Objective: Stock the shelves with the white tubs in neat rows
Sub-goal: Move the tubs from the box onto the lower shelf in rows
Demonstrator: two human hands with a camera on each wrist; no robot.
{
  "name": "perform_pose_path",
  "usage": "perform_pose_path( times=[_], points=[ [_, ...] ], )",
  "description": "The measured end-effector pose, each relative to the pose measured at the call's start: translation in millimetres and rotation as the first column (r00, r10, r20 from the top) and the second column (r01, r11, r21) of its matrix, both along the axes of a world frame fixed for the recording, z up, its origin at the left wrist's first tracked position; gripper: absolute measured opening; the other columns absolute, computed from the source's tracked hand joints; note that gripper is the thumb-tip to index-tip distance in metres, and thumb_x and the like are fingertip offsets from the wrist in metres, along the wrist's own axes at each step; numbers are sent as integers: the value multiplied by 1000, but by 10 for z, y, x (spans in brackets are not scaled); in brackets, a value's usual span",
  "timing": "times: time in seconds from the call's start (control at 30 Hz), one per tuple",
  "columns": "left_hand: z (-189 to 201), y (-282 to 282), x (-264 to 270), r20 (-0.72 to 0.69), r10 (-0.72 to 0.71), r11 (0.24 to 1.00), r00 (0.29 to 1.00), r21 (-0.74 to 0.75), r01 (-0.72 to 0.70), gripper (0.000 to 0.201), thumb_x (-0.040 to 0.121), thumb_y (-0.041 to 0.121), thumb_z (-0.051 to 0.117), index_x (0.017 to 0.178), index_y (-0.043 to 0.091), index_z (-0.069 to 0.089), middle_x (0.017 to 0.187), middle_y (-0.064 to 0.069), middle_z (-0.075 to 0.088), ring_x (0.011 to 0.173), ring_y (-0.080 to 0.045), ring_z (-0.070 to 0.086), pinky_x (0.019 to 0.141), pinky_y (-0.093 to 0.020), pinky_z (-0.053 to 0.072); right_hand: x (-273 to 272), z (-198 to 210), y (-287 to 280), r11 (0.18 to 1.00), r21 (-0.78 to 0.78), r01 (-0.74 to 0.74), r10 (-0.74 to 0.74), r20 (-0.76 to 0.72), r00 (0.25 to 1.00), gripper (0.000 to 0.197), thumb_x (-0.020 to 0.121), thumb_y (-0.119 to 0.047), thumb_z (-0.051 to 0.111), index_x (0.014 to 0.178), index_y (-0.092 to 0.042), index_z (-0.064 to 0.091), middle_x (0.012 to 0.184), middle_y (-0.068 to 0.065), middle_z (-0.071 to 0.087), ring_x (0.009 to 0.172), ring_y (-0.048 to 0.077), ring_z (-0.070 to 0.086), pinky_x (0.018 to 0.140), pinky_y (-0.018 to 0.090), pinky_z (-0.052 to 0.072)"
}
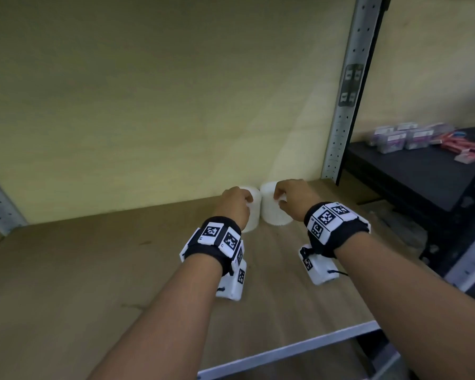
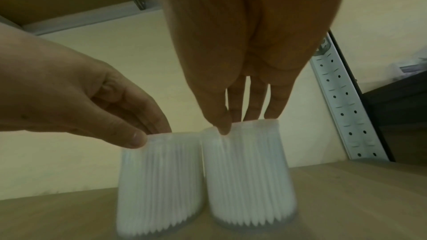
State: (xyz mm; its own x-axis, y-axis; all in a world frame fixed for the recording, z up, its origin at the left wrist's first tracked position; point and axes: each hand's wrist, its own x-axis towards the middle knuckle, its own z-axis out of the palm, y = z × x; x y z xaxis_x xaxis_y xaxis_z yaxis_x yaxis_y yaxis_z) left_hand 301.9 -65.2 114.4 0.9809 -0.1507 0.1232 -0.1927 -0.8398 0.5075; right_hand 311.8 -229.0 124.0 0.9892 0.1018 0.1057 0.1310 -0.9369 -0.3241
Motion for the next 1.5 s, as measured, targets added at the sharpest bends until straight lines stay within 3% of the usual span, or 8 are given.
perform_pose_path(
  times=[0.37,0.8,0.93,1.1,1.2,1.5],
  points=[
    [-55,-72,492,63,19,1000,998,-16,-18,36,93,0,47,125,6,60,131,-13,55,122,-27,52,101,-27,39,512,-62,18,1000,-21,7,-7,18,1000,28,90,-1,49,113,-8,63,120,11,60,110,29,57,90,32,45],
    [-73,-69,717,115,26,999,993,-41,-22,30,89,1,54,117,5,64,122,-13,59,113,-27,55,91,-26,42,730,-36,27,1000,-1,-2,3,17,1000,28,89,1,49,112,-7,62,120,12,60,110,29,55,90,33,45],
    [-26,-53,691,81,15,1000,997,-26,-13,32,90,3,54,121,6,61,127,-12,57,117,-26,54,94,-26,41,675,20,13,1000,-12,-12,11,-50,999,32,91,-3,49,122,-9,57,129,12,55,116,29,53,93,31,44],
    [58,66,540,17,-48,999,999,12,48,52,89,18,62,138,10,44,145,-6,39,133,-24,41,109,-30,31,506,100,-21,998,-40,-54,49,-112,993,52,91,-22,57,140,-15,41,145,7,42,131,27,42,105,36,38],
    [118,153,335,32,-20,1000,999,-4,20,52,90,21,60,138,9,43,141,-7,39,129,-23,43,106,-29,33,265,105,-24,997,-34,-66,63,-82,995,48,92,-24,55,138,-16,43,143,5,41,131,27,38,107,38,38],
    [160,499,-745,-104,-8,999,994,41,12,41,90,21,58,128,10,50,135,-6,44,120,-23,50,98,-27,39,-751,98,209,991,24,-131,132,-65,989,44,89,-24,58,131,-16,51,131,7,53,119,23,52,100,36,46]
  ],
)
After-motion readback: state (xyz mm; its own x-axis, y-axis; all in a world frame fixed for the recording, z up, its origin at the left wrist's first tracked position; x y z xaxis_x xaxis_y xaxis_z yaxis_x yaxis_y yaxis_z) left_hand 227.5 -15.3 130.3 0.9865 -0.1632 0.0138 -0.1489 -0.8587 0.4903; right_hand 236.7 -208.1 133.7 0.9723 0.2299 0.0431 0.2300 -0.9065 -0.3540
